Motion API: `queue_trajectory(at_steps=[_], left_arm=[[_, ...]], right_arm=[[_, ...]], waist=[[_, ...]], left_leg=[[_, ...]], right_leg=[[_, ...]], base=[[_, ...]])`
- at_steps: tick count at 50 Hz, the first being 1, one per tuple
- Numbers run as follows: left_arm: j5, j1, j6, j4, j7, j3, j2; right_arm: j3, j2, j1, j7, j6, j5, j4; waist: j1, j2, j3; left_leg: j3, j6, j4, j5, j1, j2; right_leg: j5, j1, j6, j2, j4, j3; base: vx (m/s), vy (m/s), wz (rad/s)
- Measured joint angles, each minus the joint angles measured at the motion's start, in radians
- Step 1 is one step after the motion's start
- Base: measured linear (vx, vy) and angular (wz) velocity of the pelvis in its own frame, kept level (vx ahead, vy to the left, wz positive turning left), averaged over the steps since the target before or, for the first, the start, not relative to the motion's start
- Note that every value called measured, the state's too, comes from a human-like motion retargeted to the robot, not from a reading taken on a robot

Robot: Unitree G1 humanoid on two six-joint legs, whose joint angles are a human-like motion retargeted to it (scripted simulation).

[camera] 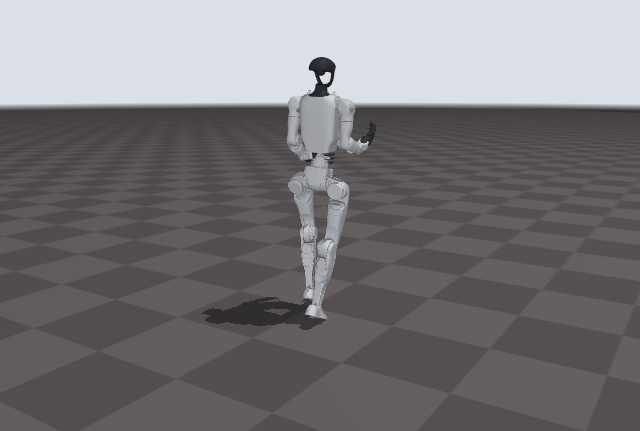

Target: Walk run

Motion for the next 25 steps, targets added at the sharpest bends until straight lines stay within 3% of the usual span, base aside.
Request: queue_trajectory(at_steps=[3,5,6,8,10,12,13,15,17,22,25], left_arm=[[0.039,0.022,0.013,-0.050,-0.007,0.016,0.024],[0.054,0.018,0.024,-0.099,0.005,0.023,0.039],[0.059,0.015,0.027,-0.130,0.015,0.028,0.045],[0.065,0.015,0.028,-0.187,0.042,0.028,0.054],[0.044,-0.028,0.016,-0.208,0.045,0.050,0.056],[0.015,-0.107,0.011,-0.203,0.024,0.079,0.056],[0.005,-0.145,0.013,-0.197,0.017,0.077,0.060],[-0.003,-0.212,0.006,-0.176,0.035,0.070,0.062],[-0.003,-0.257,-0.008,-0.164,0.082,0.057,0.063],[-0.052,-0.269,-0.021,-0.192,0.156,0.012,0.063],[-0.065,-0.232,-0.025,-0.214,0.119,0.044,0.076]], right_arm=[[-0.022,-0.082,-0.012,0.055,0.055,-0.148,-0.074],[-0.022,-0.128,0.004,0.054,0.091,-0.284,-0.109],[-0.014,-0.139,0.023,0.033,0.098,-0.342,-0.119],[0.008,-0.138,0.087,-0.023,0.095,-0.450,-0.113],[0.018,-0.112,0.159,-0.059,0.082,-0.510,-0.051],[0.022,-0.066,0.239,-0.045,0.081,-0.515,0.018],[0.024,-0.044,0.286,-0.034,0.077,-0.507,0.047],[0.013,-0.033,0.387,-0.007,0.057,-0.469,0.091],[-0.021,-0.046,0.489,0.013,0.029,-0.427,0.107],[-0.102,-0.115,0.647,0.041,-0.021,-0.344,0.103],[-0.121,-0.136,0.651,0.042,-0.008,-0.353,0.083]], waist=[[0.062,-0.007,0.038],[0.074,-0.014,0.056],[0.081,-0.020,0.062],[0.036,-0.049,0.087],[-0.050,-0.103,0.129],[-0.086,-0.068,0.140],[-0.077,-0.015,0.141],[-0.066,0.029,0.148],[-0.097,0.062,0.152],[-0.240,0.128,0.160],[-0.282,0.135,0.153]], left_leg=[[-0.043,0.028,-0.290,-0.082,0.000,-0.059],[-0.050,0.031,-0.362,-0.047,-0.006,-0.058],[-0.027,0.079,-0.331,-0.048,-0.006,-0.060],[-0.039,0.114,-0.185,-0.158,0.028,-0.095],[-0.257,0.079,-0.037,-0.245,0.033,-0.245],[-0.147,0.076,-0.050,-0.295,0.130,-0.136],[-0.162,0.058,-0.081,-0.299,0.165,-0.063],[-0.172,0.027,-0.101,-0.307,0.217,-0.005],[-0.192,0.000,-0.182,-0.251,0.295,0.008],[-0.259,-0.082,-0.323,0.035,0.463,0.010],[-0.265,-0.136,-0.362,0.219,0.571,0.003]], right_leg=[[0.148,0.120,0.039,0.011,-0.042,-0.076],[0.230,0.174,0.065,0.010,-0.018,-0.125],[0.284,0.178,0.093,0.011,0.035,-0.110],[0.333,0.139,0.166,0.019,0.301,-0.081],[0.336,0.049,0.217,-0.027,0.669,-0.108],[0.334,-0.026,0.219,-0.012,0.764,-0.150],[0.327,-0.069,0.174,0.049,0.715,-0.166],[0.208,-0.171,0.126,0.092,0.702,-0.143],[0.075,-0.261,0.129,0.066,0.654,-0.146],[-0.121,-0.405,0.143,-0.060,0.266,-0.213],[-0.262,-0.425,0.129,-0.039,0.007,-0.108]], base=[[1.29,-0.27,-0.71],[1.48,-0.28,-0.46],[1.28,-0.28,-0.28],[1.40,-0.28,0.62],[1.49,-0.35,1.33],[1.08,-0.37,0.41],[1.16,-0.47,-0.23],[1.30,-0.55,-0.22],[0.99,-0.35,0.55],[1.16,-0.38,0.89],[1.34,-0.58,-0.20]])
